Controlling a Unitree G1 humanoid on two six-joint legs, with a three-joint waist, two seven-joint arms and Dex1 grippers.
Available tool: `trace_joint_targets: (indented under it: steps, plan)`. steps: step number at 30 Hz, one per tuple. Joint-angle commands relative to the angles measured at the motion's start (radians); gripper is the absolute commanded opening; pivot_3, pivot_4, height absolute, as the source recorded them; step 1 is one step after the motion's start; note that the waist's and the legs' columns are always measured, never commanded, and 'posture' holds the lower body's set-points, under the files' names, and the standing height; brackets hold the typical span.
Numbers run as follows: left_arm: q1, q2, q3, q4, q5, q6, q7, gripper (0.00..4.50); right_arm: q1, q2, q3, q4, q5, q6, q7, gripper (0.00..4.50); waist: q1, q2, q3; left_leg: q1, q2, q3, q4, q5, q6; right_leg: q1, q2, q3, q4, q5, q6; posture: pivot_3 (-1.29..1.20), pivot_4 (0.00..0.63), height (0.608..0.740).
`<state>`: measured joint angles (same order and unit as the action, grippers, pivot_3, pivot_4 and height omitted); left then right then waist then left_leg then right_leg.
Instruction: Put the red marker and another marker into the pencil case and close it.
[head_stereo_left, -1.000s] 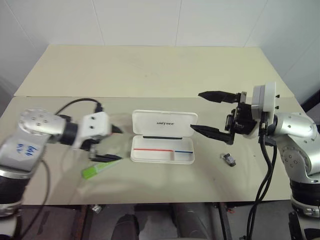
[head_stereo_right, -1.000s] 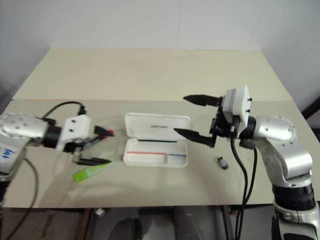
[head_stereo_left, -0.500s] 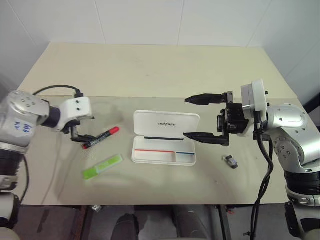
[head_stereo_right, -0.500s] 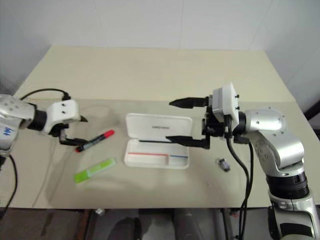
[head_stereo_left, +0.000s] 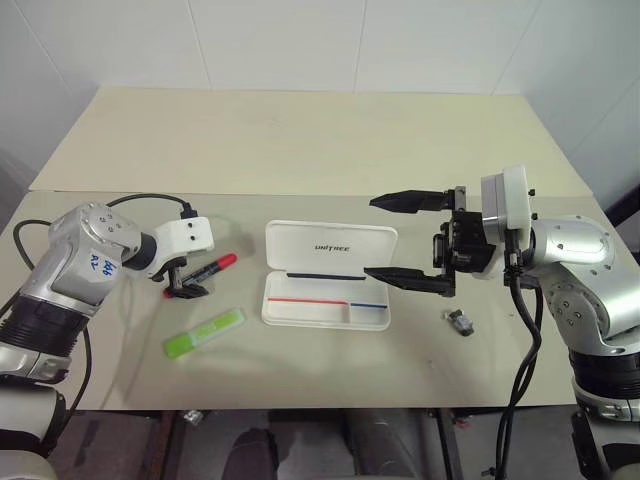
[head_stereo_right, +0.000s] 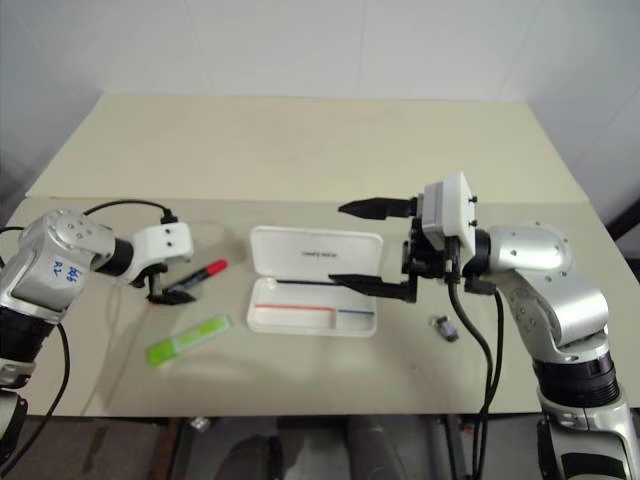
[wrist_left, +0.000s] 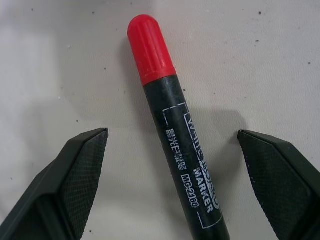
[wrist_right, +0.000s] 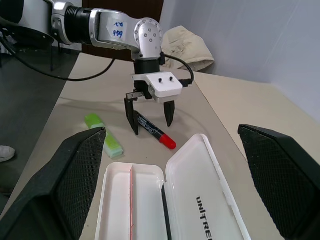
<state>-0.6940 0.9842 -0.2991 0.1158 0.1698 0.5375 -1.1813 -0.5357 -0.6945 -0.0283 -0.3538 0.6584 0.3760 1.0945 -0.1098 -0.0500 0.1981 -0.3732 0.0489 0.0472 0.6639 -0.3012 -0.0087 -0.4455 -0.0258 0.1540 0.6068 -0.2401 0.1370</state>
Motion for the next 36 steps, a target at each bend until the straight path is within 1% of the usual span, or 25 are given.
trace_joint_targets:
  steps: [1,2,3,4,7,9,14,15,21,24,27,28,30,32,36]
  plan:
    - [0.024,0.002,-0.003,-0.017,0.020,0.004,0.009,4.46,0.000,0.000,-0.041,-0.037,0.018,-0.007,-0.019,4.50,0.000,0.000,0.000,0.000,0.000,0.000,0.000,0.000,0.000,0.000,0.000,0.000,0.000,0.000,-0.001,0.00,0.150,0.740]
    - [0.032,0.000,0.004,-0.004,0.013,0.008,0.010,4.46,0.001,-0.001,-0.042,-0.037,0.016,-0.008,-0.022,4.50,-0.001,0.000,0.000,0.001,0.000,0.000,0.000,0.000,0.000,0.000,0.000,0.000,0.000,-0.001,-0.001,0.00,0.150,0.740]
    - [0.037,0.002,0.007,0.017,0.013,0.001,0.011,4.06,0.001,-0.002,-0.044,-0.036,0.015,-0.008,-0.025,4.50,-0.001,0.000,0.000,0.001,0.000,0.000,0.000,0.000,0.000,0.001,0.000,0.000,0.001,-0.001,-0.002,0.00,0.150,0.740]
    - [0.042,0.006,0.008,0.043,0.019,-0.013,0.019,3.92,0.001,-0.003,-0.045,-0.036,0.014,-0.009,-0.027,4.50,-0.001,0.000,0.000,0.002,0.000,0.000,0.000,0.000,0.000,0.001,0.000,0.000,0.001,-0.001,-0.002,0.00,0.150,0.740]
    - [0.040,0.005,0.016,0.083,0.022,-0.037,0.037,2.98,-0.002,-0.003,-0.047,-0.032,0.011,-0.008,-0.033,4.50,-0.001,0.000,0.000,0.003,0.000,0.000,0.000,0.000,0.001,0.001,0.000,0.000,0.003,-0.003,-0.005,0.00,0.150,0.740]
    - [0.035,0.002,0.017,0.087,0.023,-0.043,0.040,2.36,-0.005,-0.003,-0.047,-0.028,0.007,-0.009,-0.035,4.50,-0.002,0.000,0.000,0.004,0.000,0.000,0.000,0.002,0.003,0.001,0.000,0.001,0.003,-0.007,-0.014,0.00,0.150,0.740]
    - [0.025,-0.004,0.019,0.093,0.027,-0.057,0.052,0.75,-0.009,-0.001,-0.045,-0.023,0.002,-0.014,-0.041,4.50,-0.008,0.000,0.000,0.004,0.000,0.000,0.000,0.007,0.009,0.001,0.001,0.002,0.003,-0.003,-0.018,0.00,0.150,0.740]
    - [0.025,-0.004,0.020,0.089,0.025,-0.056,0.053,0.59,-0.007,-0.001,-0.046,-0.024,0.002,-0.015,-0.042,4.50,-0.009,0.000,0.000,0.005,-0.001,0.000,0.000,0.008,0.010,0.001,0.001,0.002,0.003,-0.002,-0.018,0.00,0.150,0.740]
    - [0.006,-0.016,0.063,0.080,-0.024,-0.111,0.053,0.59,-0.012,0.007,-0.033,-0.010,-0.018,-0.023,-0.050,4.50,-0.016,0.000,0.000,0.004,-0.001,0.000,0.000,0.009,0.011,0.001,0.001,0.002,0.003,-0.002,-0.019,0.00,0.150,0.740]
    - [0.009,-0.008,0.104,0.026,-0.094,-0.117,-0.010,0.59,-0.014,0.011,-0.033,-0.003,-0.026,-0.023,-0.051,4.50,-0.015,-0.001,0.000,0.002,-0.001,-0.001,0.000,0.009,0.011,0.001,0.001,0.001,0.001,-0.002,-0.018,0.00,0.150,0.740]
    - [0.022,0.026,0.133,-0.016,-0.133,-0.127,-0.060,0.59,-0.014,0.012,-0.035,0.003,-0.032,-0.023,-0.050,4.50,-0.013,-0.001,0.000,0.001,-0.001,-0.001,-0.001,0.007,0.008,0.001,0.001,0.001,0.001,-0.003,-0.017,0.00,0.150,0.740]
    - [0.034,0.048,0.149,-0.027,-0.153,-0.187,-0.093,0.59,-0.012,0.011,-0.038,0.005,-0.033,-0.023,-0.049,4.50,-0.017,-0.001,0.000,0.001,0.000,-0.001,-0.001,0.006,0.006,0.001,0.001,0.001,0.001,-0.003,-0.017,0.00,0.150,0.740]
    - [0.061,0.098,0.176,-0.051,-0.187,-0.247,-0.153,0.59,-0.007,0.007,-0.047,0.009,-0.034,-0.023,-0.046,4.50,-0.024,-0.001,0.000,0.001,0.000,-0.001,-0.001,0.003,0.003,0.000,0.001,0.001,0.001,-0.003,-0.013,0.00,0.150,0.740]
    - [0.078,0.117,0.200,-0.064,-0.231,-0.308,-0.198,0.59,-0.003,0.003,-0.053,0.013,-0.036,-0.024,-0.044,4.50,-0.026,-0.001,0.000,0.001,0.001,-0.001,-0.002,0.002,0.001,0.000,0.001,0.000,0.001,-0.004,-0.011,0.00,0.150,0.740]
    - [0.091,0.125,0.224,-0.135,-0.310,-0.286,-0.261,0.59,0.014,-0.023,-0.070,0.029,-0.047,-0.034,-0.026,4.50,-0.022,-0.001,0.000,0.001,0.001,-0.001,-0.002,0.000,0.001,0.000,0.000,-0.001,0.002,-0.007,-0.007,0.00,0.150,0.740]
